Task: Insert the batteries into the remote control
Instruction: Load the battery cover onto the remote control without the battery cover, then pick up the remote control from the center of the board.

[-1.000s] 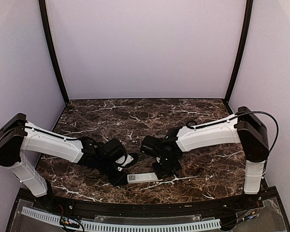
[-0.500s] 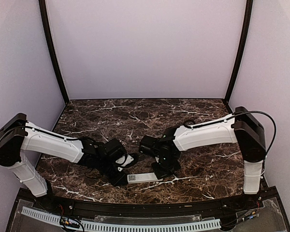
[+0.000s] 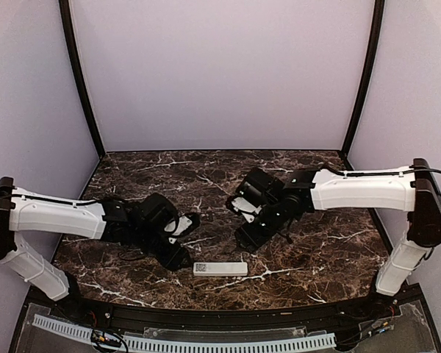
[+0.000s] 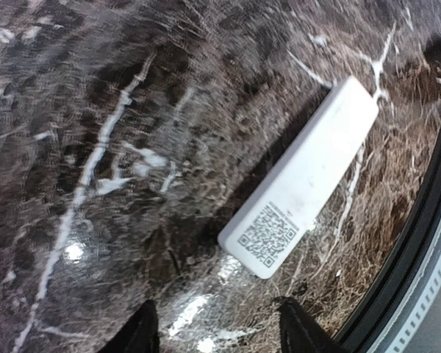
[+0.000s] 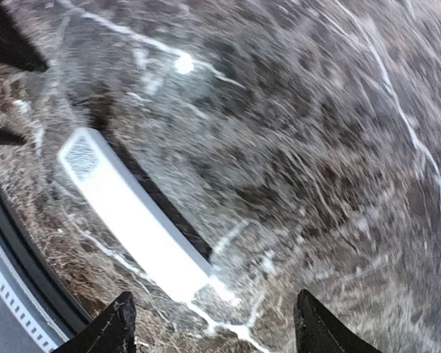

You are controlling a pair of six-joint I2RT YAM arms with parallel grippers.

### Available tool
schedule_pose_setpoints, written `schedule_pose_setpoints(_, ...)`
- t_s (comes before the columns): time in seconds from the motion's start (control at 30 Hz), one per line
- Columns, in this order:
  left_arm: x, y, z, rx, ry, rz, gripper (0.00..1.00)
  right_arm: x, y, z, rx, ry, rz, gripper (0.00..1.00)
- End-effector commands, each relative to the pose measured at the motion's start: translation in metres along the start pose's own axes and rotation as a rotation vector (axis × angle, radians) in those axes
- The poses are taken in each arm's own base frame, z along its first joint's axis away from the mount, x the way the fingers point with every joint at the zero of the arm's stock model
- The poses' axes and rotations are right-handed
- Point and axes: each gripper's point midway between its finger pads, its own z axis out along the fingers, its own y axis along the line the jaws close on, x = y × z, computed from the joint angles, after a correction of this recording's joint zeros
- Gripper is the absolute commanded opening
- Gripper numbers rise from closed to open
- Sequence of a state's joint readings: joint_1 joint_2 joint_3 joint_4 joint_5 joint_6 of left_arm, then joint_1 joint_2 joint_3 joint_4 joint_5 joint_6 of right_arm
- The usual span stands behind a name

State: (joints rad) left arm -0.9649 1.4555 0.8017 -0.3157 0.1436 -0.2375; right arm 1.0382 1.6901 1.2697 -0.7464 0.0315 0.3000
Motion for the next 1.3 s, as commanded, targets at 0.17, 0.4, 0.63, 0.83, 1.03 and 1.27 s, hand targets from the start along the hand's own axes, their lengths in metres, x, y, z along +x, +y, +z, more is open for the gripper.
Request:
schedule_pose_setpoints(0.17, -0.018, 0.043, -0.064, -0.167, -0.163, -0.023, 0.69, -0.035, 0.099, 0.034, -0.32, -0.06, -0.612, 0.87)
schedule_pose_setpoints(0.4, -0.035, 0.065, -0.096, -0.252, -0.282, -0.07, 0.73, -0.027, 0.103, 0.079, -0.279, 0.037, -0.653, 0.8)
schedule_pose_setpoints(0.63, -0.039, 0.067, -0.104, -0.262, -0.311, -0.062, 0.74, -0.015, 0.1, 0.102, -0.228, 0.099, -0.65, 0.49)
schedule_pose_setpoints(0.83, -0.044, 0.064, -0.114, -0.255, -0.359, -0.051, 0.74, -0.029, 0.108, 0.081, -0.246, 0.043, -0.643, 0.14)
schedule_pose_setpoints(1.03, -0.058, 0.048, -0.134, -0.191, -0.474, 0.018, 0.74, -0.075, 0.103, 0.019, -0.309, -0.119, -0.521, 0.07)
schedule_pose_setpoints(1.27, -0.096, -0.003, -0.185, 0.023, -0.755, 0.178, 0.73, -0.149, 0.113, -0.15, -0.731, -0.692, -0.387, 0.03)
